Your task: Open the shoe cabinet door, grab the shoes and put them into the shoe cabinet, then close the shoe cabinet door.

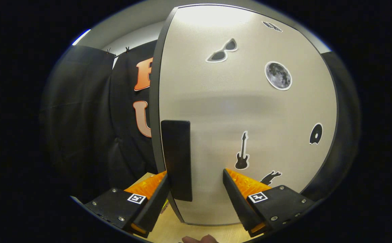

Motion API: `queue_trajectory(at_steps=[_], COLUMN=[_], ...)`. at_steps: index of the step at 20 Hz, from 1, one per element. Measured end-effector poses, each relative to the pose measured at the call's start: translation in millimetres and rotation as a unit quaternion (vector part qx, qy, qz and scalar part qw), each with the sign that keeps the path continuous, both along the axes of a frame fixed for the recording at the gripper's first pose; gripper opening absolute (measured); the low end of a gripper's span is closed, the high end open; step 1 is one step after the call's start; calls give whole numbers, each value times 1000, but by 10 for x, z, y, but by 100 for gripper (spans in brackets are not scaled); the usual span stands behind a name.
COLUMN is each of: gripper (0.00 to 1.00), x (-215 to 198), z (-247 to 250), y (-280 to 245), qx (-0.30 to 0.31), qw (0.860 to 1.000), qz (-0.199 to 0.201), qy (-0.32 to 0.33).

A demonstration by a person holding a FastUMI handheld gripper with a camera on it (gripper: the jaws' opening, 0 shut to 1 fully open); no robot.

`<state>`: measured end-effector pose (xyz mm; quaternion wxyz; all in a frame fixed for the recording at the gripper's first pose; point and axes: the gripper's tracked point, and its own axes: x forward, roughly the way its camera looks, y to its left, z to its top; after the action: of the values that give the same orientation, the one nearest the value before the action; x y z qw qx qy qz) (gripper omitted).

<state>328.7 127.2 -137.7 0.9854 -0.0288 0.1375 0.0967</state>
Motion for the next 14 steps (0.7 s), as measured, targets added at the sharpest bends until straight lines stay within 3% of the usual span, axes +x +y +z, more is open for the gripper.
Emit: queue_trajectory(at_steps=[5,9,14], gripper=[95,94,94], x=[13,-55,-391], z=[-17,-171,-59], y=[0,100,147], qx=[1,47,54], qw=[1000,998,997], qz=[2,11,11], qy=[2,46,46])
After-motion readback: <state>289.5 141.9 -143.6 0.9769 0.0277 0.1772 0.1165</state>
